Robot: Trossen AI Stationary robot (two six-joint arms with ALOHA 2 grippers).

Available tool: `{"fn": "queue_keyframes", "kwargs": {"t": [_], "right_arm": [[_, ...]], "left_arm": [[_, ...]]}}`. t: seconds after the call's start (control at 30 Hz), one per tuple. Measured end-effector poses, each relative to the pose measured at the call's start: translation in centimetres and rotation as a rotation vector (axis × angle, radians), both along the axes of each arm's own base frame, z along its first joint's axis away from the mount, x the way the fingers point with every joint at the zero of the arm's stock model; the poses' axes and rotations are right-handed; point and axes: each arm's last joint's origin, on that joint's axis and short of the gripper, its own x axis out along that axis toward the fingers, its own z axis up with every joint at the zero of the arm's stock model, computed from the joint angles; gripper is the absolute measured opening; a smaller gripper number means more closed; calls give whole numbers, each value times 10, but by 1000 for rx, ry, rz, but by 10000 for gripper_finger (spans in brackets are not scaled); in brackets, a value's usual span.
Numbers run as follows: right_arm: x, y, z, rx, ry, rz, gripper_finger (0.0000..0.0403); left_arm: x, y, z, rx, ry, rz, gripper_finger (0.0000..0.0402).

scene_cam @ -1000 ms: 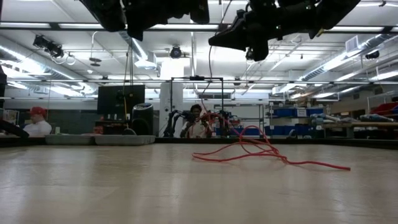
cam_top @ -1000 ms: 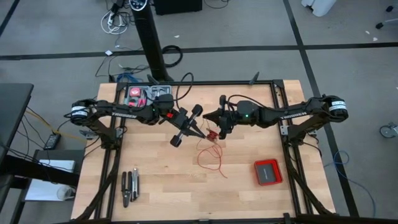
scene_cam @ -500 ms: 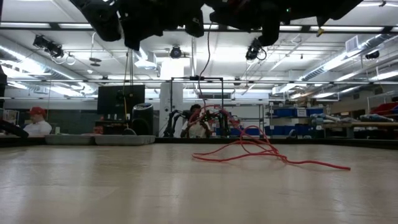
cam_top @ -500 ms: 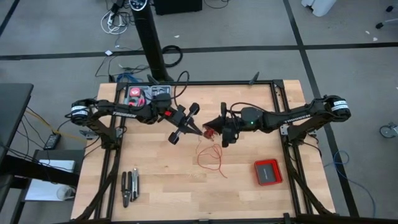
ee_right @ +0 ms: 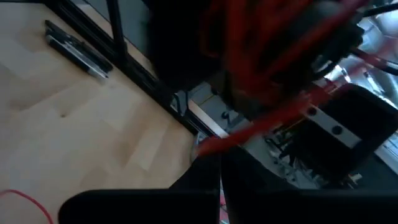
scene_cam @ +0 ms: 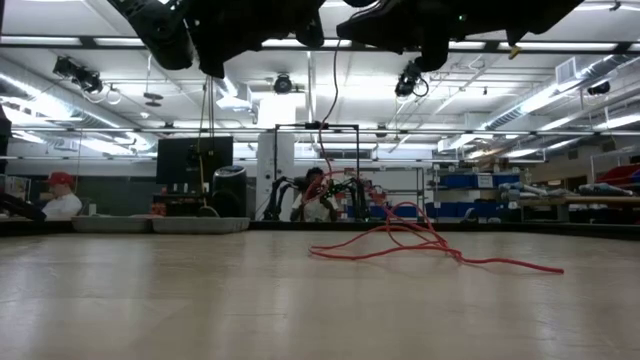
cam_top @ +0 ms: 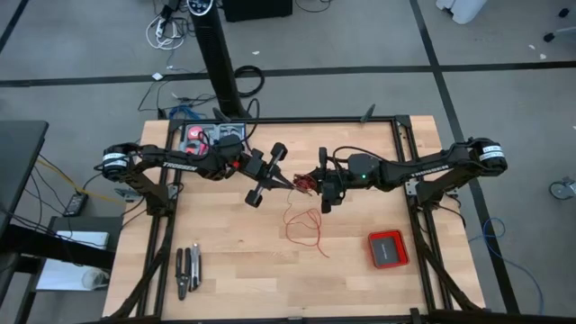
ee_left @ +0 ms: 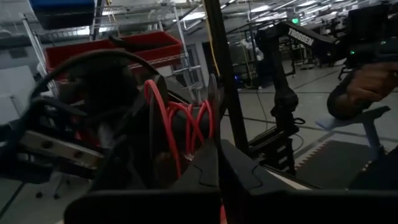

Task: Coil cords
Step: Coil the red wire onto the spool

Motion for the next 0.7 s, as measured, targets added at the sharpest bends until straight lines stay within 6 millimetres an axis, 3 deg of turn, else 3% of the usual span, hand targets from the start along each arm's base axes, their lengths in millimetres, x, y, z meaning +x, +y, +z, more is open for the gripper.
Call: {"fn": "queue_keyframes", "kwargs": {"t": [0.37,0.53,0.7], "right_arm": [[-4,-1,-3,-126,69,-255,0],[-16,5,-4,-146,166,-347,0],[-30,13,7,-93,149,-373,0]], "left_arm": [[0,12,-13,-35,142,43,0],[-5,25,-16,-51,212,88,0],[-13,31,-12,-25,233,119,0]]}}
